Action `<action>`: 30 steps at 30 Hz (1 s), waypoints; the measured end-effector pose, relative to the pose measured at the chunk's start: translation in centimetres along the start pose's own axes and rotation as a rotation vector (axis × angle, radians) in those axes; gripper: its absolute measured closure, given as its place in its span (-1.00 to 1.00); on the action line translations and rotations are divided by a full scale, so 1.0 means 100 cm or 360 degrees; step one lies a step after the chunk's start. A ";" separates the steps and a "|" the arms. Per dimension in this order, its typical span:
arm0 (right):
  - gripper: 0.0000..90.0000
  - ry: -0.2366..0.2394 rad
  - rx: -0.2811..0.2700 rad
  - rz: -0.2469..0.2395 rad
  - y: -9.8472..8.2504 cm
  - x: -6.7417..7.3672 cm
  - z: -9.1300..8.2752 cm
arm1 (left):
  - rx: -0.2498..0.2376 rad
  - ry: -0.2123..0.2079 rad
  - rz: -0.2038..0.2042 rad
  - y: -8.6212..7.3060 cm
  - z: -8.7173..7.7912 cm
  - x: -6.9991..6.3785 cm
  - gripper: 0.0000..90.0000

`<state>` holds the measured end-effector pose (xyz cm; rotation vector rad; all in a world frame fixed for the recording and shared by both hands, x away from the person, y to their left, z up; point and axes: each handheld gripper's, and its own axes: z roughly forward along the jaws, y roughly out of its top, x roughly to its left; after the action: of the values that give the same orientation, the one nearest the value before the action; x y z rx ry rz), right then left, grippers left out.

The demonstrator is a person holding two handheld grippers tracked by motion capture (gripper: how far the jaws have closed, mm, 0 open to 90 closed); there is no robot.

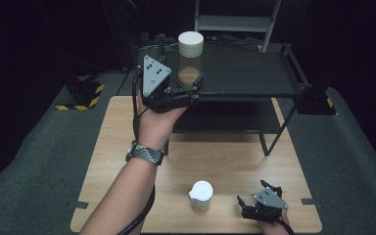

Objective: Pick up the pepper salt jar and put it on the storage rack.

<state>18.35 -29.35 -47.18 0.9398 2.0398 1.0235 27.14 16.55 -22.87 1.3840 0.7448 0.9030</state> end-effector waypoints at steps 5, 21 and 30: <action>-1.00 0.0001 0.0010 -0.0012 0.001 0.000 0.001 | 0.0009 -0.0008 0.0009 -0.005 -0.012 0.002 -0.99; -1.00 -0.0009 0.0007 -0.0024 0.001 0.002 0.000 | 0.0054 0.0029 0.0021 -0.038 -0.049 0.008 -0.99; -1.00 -0.0009 0.0008 -0.0026 0.001 0.002 0.000 | 0.0095 0.0034 0.0052 -0.060 -0.063 0.006 -0.99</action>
<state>18.29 -29.11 -47.17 0.9260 2.0433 1.0064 22.54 20.37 -29.20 1.4448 0.7729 0.9291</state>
